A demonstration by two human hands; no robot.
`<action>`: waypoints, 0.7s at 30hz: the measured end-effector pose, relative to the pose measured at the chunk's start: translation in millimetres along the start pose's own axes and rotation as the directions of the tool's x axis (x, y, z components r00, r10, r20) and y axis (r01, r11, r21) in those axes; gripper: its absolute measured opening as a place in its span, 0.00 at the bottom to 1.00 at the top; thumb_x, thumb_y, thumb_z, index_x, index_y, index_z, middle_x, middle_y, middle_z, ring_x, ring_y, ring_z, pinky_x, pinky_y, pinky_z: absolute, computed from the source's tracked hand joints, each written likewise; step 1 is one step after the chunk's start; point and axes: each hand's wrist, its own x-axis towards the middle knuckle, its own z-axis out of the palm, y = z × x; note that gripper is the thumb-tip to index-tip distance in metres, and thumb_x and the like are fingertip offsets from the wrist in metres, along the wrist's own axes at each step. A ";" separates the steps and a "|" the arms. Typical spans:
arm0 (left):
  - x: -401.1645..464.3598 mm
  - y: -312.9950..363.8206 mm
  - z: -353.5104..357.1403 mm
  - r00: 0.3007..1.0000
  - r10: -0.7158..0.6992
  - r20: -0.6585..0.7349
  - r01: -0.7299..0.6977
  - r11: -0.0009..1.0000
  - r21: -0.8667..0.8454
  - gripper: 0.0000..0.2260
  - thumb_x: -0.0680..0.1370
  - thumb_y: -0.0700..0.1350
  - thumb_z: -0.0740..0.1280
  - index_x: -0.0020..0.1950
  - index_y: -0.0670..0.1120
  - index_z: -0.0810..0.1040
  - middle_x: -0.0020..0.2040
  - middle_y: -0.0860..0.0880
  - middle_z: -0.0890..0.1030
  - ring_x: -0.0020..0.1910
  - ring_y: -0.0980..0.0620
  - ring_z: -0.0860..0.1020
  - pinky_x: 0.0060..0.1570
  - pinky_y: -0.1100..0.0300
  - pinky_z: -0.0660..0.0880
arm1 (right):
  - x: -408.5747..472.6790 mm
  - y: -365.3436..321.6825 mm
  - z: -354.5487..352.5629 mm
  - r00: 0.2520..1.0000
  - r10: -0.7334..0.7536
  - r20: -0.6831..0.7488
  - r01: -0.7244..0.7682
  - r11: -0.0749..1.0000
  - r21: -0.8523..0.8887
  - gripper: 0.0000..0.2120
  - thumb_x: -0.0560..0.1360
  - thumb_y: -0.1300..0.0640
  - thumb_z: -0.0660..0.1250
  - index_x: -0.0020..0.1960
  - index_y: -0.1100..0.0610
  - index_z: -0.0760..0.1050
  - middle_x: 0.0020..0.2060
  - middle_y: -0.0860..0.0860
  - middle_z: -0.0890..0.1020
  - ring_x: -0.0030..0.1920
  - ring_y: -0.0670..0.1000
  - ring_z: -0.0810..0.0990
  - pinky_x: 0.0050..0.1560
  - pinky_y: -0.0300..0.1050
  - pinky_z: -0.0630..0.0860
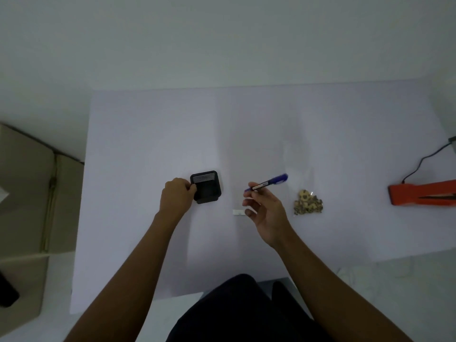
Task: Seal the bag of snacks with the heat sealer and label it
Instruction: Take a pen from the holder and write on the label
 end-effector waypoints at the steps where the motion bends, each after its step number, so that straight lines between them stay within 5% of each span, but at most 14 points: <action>1: -2.8 2.1 -3.0 1.000 -0.001 -0.024 0.002 0.999 0.032 0.14 0.79 0.50 0.66 0.46 0.39 0.82 0.40 0.44 0.85 0.42 0.42 0.83 0.42 0.52 0.78 | -2.1 2.4 2.2 1.000 0.018 0.004 -0.018 1.000 -0.016 0.09 0.78 0.53 0.67 0.52 0.59 0.81 0.39 0.55 0.80 0.38 0.51 0.76 0.38 0.44 0.69; 4: -21.8 19.5 -16.5 0.992 0.079 -0.099 -0.079 0.997 0.001 0.14 0.80 0.56 0.64 0.53 0.46 0.79 0.45 0.49 0.82 0.44 0.47 0.81 0.42 0.54 0.76 | -5.5 8.4 7.7 0.998 0.055 -0.036 -0.056 0.998 -0.036 0.24 0.78 0.39 0.63 0.40 0.60 0.79 0.28 0.54 0.75 0.29 0.49 0.71 0.32 0.43 0.64; 6: -41.3 38.0 -23.6 0.978 0.209 0.015 -0.204 0.966 -0.161 0.14 0.80 0.58 0.62 0.50 0.49 0.79 0.44 0.51 0.81 0.42 0.51 0.80 0.41 0.56 0.78 | -4.3 11.2 11.1 0.996 0.051 -0.070 -0.056 0.996 -0.070 0.28 0.80 0.38 0.59 0.39 0.61 0.79 0.24 0.54 0.71 0.25 0.48 0.65 0.30 0.43 0.59; 8: -63.9 54.6 -23.2 0.910 0.363 0.201 -0.306 0.914 -0.266 0.14 0.80 0.59 0.61 0.52 0.51 0.79 0.45 0.52 0.81 0.40 0.56 0.79 0.41 0.58 0.78 | -2.0 13.1 16.8 0.996 0.027 -0.089 -0.038 0.992 -0.124 0.22 0.82 0.44 0.59 0.41 0.59 0.79 0.22 0.53 0.67 0.24 0.48 0.61 0.29 0.44 0.55; 11: -86.6 64.9 -11.7 0.839 0.444 0.315 -0.407 0.896 -0.176 0.12 0.81 0.56 0.61 0.59 0.51 0.75 0.46 0.56 0.78 0.37 0.60 0.76 0.39 0.66 0.72 | 1.2 15.2 21.1 0.992 0.005 -0.130 -0.024 0.989 -0.144 0.10 0.80 0.53 0.64 0.43 0.58 0.77 0.22 0.52 0.67 0.23 0.48 0.60 0.27 0.43 0.56; 16: -89.8 65.6 -2.7 0.862 0.437 0.256 -0.457 0.889 0.022 0.13 0.81 0.55 0.61 0.59 0.49 0.75 0.49 0.51 0.80 0.44 0.53 0.78 0.46 0.62 0.76 | 0.1 17.2 21.7 0.990 0.056 -0.127 -0.073 0.988 -0.135 0.18 0.82 0.51 0.62 0.36 0.57 0.75 0.20 0.51 0.67 0.20 0.47 0.60 0.24 0.41 0.57; 21: -82.5 56.1 1.8 0.809 0.482 0.337 -0.470 0.874 -0.122 0.16 0.84 0.52 0.54 0.46 0.44 0.72 0.39 0.46 0.78 0.36 0.46 0.77 0.39 0.53 0.78 | 3.7 19.5 20.7 0.997 -0.007 -0.076 -0.013 0.967 -0.254 0.20 0.81 0.52 0.63 0.33 0.59 0.75 0.19 0.51 0.67 0.21 0.48 0.59 0.27 0.44 0.55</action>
